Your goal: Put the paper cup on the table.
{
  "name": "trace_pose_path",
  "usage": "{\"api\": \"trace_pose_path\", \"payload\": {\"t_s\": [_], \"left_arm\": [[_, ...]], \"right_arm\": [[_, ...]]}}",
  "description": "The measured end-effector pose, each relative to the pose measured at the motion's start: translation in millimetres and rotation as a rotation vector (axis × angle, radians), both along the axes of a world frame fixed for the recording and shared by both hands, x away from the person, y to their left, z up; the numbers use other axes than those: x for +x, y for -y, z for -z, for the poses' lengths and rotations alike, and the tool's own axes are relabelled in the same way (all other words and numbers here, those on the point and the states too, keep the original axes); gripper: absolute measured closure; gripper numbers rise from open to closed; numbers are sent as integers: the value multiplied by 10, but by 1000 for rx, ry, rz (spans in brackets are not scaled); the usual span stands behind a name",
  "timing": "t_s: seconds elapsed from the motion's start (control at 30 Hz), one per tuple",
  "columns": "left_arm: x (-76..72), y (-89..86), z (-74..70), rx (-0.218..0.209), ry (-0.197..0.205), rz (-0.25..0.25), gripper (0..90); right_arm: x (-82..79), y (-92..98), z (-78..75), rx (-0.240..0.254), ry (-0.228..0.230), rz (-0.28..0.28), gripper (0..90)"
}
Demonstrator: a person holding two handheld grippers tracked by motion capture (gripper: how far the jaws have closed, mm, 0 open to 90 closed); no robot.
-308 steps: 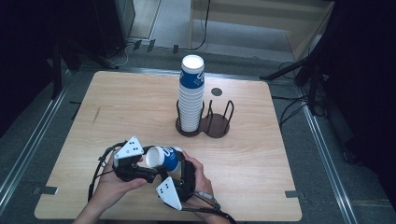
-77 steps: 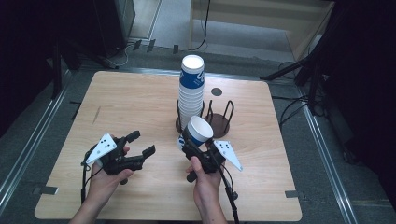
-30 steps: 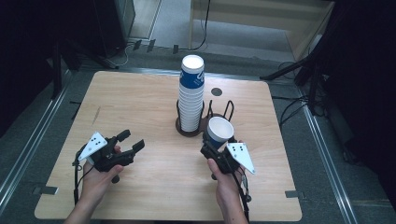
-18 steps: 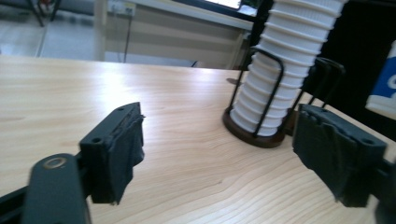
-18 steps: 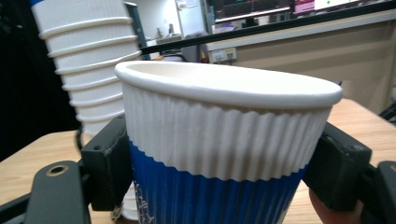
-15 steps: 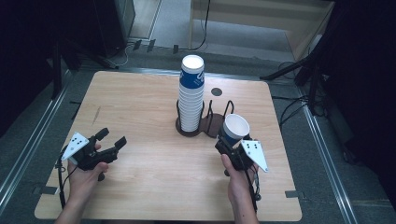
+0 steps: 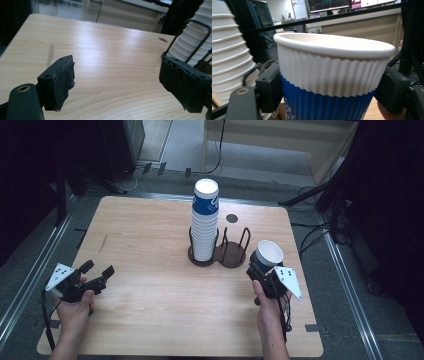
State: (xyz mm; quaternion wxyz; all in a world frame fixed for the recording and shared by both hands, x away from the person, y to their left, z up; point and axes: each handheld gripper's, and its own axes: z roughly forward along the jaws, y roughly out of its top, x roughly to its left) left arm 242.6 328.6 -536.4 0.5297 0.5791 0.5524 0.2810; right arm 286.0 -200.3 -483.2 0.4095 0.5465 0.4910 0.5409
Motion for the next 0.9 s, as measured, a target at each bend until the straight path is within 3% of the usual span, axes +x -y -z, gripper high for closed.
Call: {"api": "trace_pose_path", "payload": {"t_s": [0.07,0.13,0.33,0.4,0.63,0.77,0.9], "left_arm": [[-3,-71,17,27,-38,-32,138],[-1,-99,25,33,-48,-45,136],[27,-155,87,46,-116,-57,59],[31,-149,94,44,-118,-51,11],[49,-106,141,75,-136,-63,11],[40,-94,145,84,-128,-63,11],[38,-89,147,92,-131,-63,11]], "right_arm": [[65,69,9,4,-5,9,205],[86,87,13,10,-8,12,204],[254,170,95,-24,-29,30,204],[283,179,106,-25,-24,33,204],[493,195,163,-89,-33,37,204],[583,218,200,-82,-47,60,204],[717,248,287,-114,-57,71,206]]}}
